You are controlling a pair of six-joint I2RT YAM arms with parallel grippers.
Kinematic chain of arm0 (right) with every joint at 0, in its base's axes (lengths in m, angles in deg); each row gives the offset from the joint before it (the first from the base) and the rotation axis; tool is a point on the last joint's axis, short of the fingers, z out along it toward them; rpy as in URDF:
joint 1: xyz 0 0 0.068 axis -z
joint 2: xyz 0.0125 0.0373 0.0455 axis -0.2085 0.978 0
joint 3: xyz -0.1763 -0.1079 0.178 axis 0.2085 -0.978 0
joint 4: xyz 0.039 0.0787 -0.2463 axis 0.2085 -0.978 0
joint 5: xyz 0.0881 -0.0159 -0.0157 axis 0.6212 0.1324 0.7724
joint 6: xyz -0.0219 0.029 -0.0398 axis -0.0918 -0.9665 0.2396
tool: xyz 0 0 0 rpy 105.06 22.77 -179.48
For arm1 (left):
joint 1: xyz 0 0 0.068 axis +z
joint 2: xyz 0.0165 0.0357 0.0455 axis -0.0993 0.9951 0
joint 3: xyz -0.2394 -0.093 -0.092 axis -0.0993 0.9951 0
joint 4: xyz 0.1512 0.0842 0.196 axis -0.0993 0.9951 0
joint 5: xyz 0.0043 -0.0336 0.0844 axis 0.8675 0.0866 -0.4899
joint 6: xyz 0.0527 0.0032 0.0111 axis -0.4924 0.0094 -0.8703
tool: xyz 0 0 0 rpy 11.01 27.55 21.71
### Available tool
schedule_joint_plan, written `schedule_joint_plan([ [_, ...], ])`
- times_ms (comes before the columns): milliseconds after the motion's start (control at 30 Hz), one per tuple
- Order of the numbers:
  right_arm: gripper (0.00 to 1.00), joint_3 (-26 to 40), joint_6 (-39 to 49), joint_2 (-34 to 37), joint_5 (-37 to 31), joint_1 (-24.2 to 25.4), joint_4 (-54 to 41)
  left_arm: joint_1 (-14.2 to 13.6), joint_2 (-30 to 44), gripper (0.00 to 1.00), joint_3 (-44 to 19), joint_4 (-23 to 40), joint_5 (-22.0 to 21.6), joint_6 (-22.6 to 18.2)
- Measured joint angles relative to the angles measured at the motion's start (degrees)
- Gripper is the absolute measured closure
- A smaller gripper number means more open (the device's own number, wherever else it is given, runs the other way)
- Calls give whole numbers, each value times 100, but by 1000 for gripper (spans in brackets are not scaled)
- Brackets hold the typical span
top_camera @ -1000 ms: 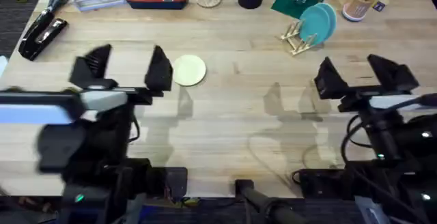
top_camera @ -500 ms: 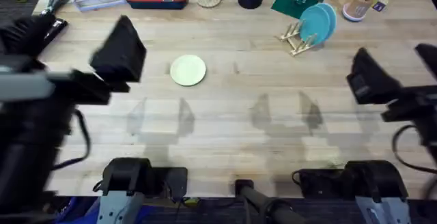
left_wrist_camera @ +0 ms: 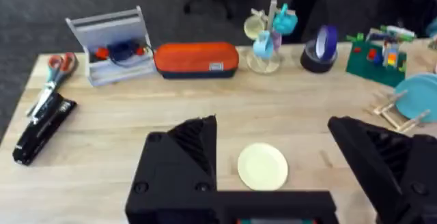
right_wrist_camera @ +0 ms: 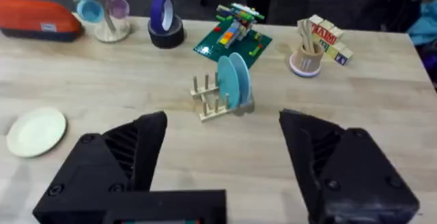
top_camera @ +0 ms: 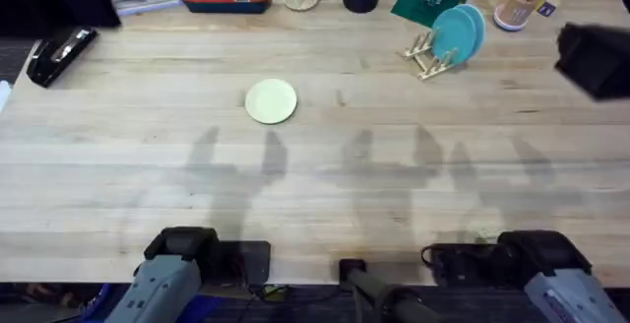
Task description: Pick up the plates from the table one by one and place each into a slot on the dish rack.
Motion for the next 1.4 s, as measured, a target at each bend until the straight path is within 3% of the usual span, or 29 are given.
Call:
schedule_joint_plan([
  [367, 10, 2434, 88, 2240, 306, 0, -1840, 0, 1969, 8, -2136, 1973, 120, 1],
  [600, 10, 3423, 90, 3370, 503, 0, -2873, -2, 2800, 8, -2583, 2765, 302, 1],
  [833, 9, 3629, 90, 3966, 577, 0, -3022, 0, 3225, 8, -2585, 3033, 349, -1],
  [1333, 9, 3653, 81, 4021, 577, 0, -3031, 0, 3251, 7, -2587, 3035, 347, 1],
  [1367, 8, 3653, 81, 4021, 577, 0, -3029, -1, 3249, 33, -2587, 3035, 350, 15],
  [1400, 8, 3653, 81, 4021, 577, 0, -3029, -2, 3249, 200, -2587, 3035, 342, 4],
])
